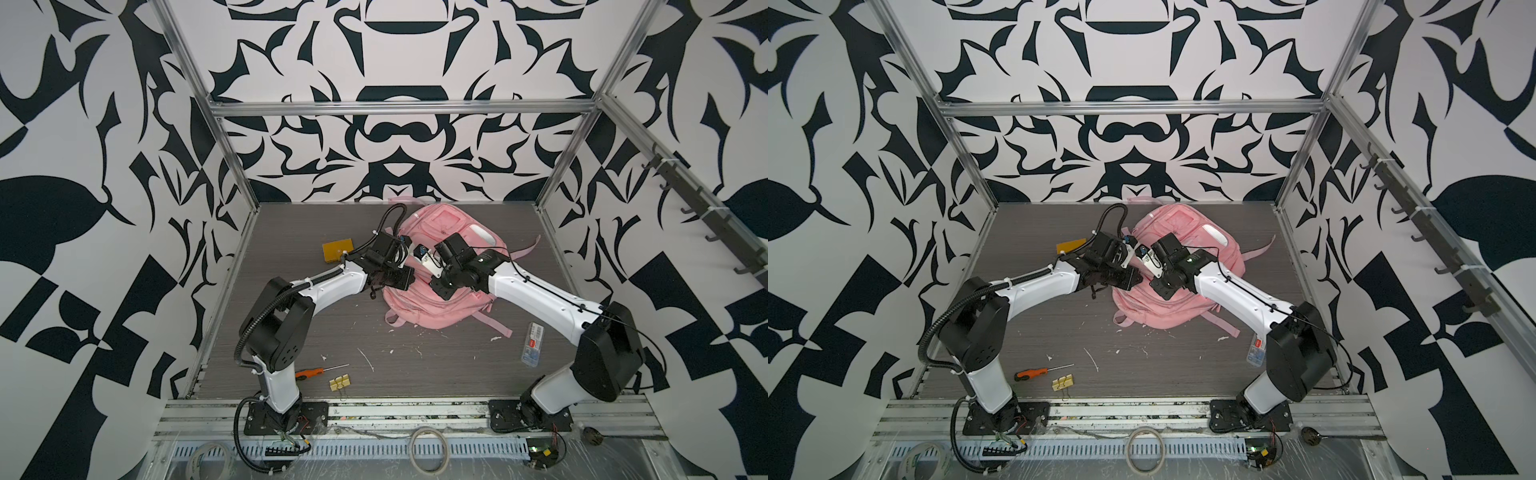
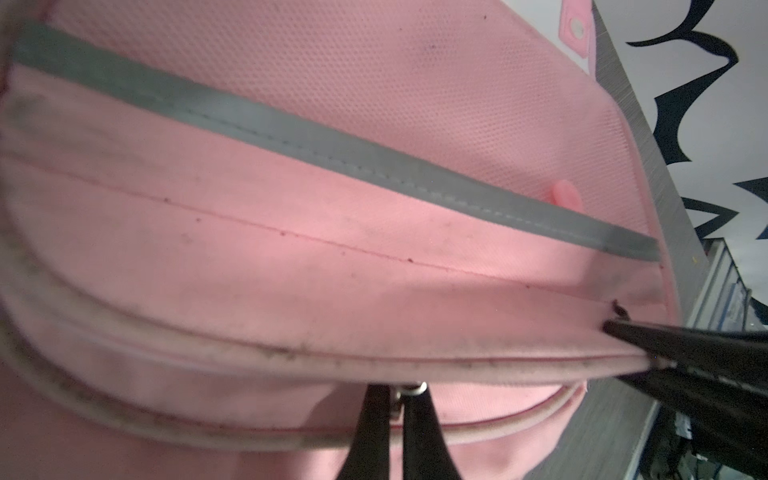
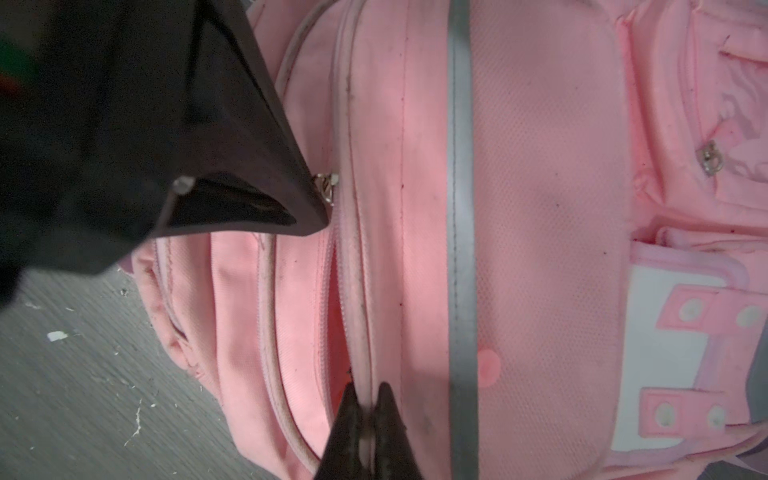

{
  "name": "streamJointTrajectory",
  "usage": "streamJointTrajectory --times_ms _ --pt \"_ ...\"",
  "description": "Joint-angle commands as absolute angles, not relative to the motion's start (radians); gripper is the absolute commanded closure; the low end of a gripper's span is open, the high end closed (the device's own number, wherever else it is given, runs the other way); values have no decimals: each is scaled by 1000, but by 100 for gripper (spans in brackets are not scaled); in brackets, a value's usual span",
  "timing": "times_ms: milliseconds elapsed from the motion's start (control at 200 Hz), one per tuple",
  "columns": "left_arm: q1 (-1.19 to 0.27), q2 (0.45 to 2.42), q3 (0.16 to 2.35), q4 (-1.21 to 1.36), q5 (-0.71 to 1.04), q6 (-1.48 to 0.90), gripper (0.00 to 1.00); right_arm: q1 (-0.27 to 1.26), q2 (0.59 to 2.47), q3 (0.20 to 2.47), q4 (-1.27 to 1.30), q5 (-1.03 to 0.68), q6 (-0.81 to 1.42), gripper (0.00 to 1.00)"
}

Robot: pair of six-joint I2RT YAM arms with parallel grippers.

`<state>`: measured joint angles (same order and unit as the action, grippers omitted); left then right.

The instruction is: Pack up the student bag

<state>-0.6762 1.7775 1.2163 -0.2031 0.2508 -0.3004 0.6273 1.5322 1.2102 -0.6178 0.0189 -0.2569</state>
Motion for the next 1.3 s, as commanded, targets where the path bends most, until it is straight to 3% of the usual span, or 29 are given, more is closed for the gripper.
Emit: streamJointTrajectory --times_ms 0,310,650,865,1295 --pt "-645 1690 1180 -233 259 -318 100 630 1461 1249 -602 -12 -282 100" --pt "-558 1632 1161 -336 280 -226 100 628 1437 1235 -636 8 -329 100" --pt "-527 1692 1284 -472 77 -65 100 616 1379 1208 -656 94 -344 100" --pt "-502 1694 1306 -473 54 16 100 597 1332 1206 -690 151 -364 100" --pt "-500 1709 1353 -485 279 228 100 546 1155 1159 -632 67 -618 100"
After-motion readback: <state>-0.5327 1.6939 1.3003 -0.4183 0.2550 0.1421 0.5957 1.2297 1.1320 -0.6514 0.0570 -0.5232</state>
